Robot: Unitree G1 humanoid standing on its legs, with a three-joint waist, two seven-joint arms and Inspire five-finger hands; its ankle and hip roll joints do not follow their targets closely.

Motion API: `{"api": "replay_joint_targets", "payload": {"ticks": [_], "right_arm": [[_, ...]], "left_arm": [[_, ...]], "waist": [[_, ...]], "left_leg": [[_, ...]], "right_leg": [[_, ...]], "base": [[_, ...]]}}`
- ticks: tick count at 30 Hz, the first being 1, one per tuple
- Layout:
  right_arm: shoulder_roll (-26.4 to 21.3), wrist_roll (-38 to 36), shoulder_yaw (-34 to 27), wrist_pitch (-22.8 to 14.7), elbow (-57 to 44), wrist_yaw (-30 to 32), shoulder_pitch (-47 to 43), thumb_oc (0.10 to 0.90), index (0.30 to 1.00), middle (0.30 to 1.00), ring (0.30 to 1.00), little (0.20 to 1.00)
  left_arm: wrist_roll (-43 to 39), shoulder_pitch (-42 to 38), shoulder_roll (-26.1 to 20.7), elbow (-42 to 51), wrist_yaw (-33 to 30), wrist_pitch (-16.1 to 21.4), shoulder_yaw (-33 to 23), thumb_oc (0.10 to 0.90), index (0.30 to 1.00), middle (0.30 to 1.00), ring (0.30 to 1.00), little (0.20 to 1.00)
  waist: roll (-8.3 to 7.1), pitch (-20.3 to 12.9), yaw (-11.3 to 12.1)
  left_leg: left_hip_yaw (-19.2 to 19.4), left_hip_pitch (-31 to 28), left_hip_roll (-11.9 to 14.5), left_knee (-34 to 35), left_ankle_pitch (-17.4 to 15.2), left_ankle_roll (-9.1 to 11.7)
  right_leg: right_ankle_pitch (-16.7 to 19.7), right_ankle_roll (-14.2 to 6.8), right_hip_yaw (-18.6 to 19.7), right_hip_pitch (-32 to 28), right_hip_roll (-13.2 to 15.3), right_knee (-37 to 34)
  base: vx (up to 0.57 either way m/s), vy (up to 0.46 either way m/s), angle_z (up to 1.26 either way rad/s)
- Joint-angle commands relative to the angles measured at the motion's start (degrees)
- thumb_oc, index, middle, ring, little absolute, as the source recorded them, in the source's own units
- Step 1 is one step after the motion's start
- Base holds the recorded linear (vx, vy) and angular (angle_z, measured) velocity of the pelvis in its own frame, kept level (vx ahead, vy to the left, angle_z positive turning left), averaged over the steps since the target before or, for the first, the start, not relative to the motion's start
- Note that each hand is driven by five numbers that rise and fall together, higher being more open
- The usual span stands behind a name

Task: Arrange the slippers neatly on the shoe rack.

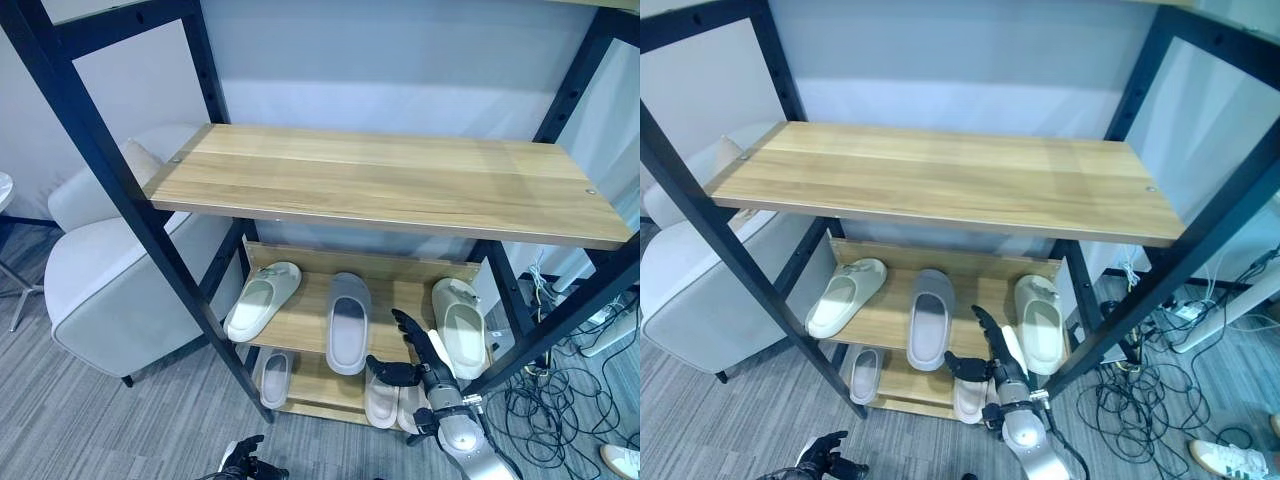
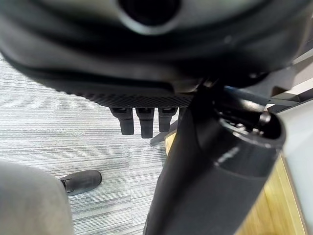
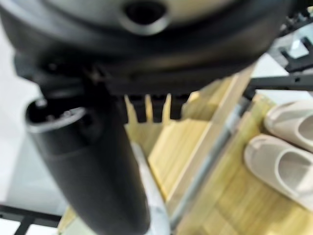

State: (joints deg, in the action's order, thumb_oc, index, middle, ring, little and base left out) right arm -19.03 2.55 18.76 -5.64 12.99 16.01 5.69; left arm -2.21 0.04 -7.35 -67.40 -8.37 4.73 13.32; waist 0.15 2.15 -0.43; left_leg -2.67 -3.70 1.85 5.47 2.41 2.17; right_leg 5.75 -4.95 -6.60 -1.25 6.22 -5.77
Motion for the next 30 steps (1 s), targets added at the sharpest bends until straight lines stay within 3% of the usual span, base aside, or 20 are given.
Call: {"api": "replay_joint_targets", "payload": {"ticks": [1,13,30], "right_arm": [[1.5,-1.8,-2.6,-4.5,-5.2,2.2,-6.4,0.800,0.900,0.900,0.900,0.900],[2.4,-3.5,-2.2,-4.9,-4.4,3.5,-8.6,0.800,0.900,0.900,0.900,0.900],[2.8,-0.3,-3.8,-3.4,-1.8,8.1,-14.2,0.800,0.900,0.900,0.900,0.900]], "left_arm": [[0.7,1.1,0.5,-4.6,-1.3,0.4,3.8,0.800,0.900,0.900,0.900,0.900],[1.2,1.4,0.7,-4.6,-1.7,0.2,4.5,0.800,0.900,0.900,0.900,0.900],[2.1,2.1,0.5,-4.4,-2.1,0.0,4.9,0.800,0.900,0.900,0.900,0.900]], "waist": [[0.32,1.3,3.3],[0.29,1.2,3.9],[0.13,1.6,5.8]], "left_leg": [[-1.3,-0.6,-1.4,-0.5,-5.5,-0.3],[-1.6,-0.6,-1.7,-0.5,-5.7,-0.5],[-2.2,-0.4,-1.7,-0.5,-5.9,-0.6]], "right_leg": [[-6.3,-2.7,-0.6,-2.5,0.3,1.8],[-6.2,-2.8,-1.0,-2.9,0.6,1.6],[-6.6,-2.7,-1.9,-3.0,0.6,1.4]], "base": [[0.03,0.031,0.04],[0.01,0.004,0.02],[0.00,0.001,0.01]]}}
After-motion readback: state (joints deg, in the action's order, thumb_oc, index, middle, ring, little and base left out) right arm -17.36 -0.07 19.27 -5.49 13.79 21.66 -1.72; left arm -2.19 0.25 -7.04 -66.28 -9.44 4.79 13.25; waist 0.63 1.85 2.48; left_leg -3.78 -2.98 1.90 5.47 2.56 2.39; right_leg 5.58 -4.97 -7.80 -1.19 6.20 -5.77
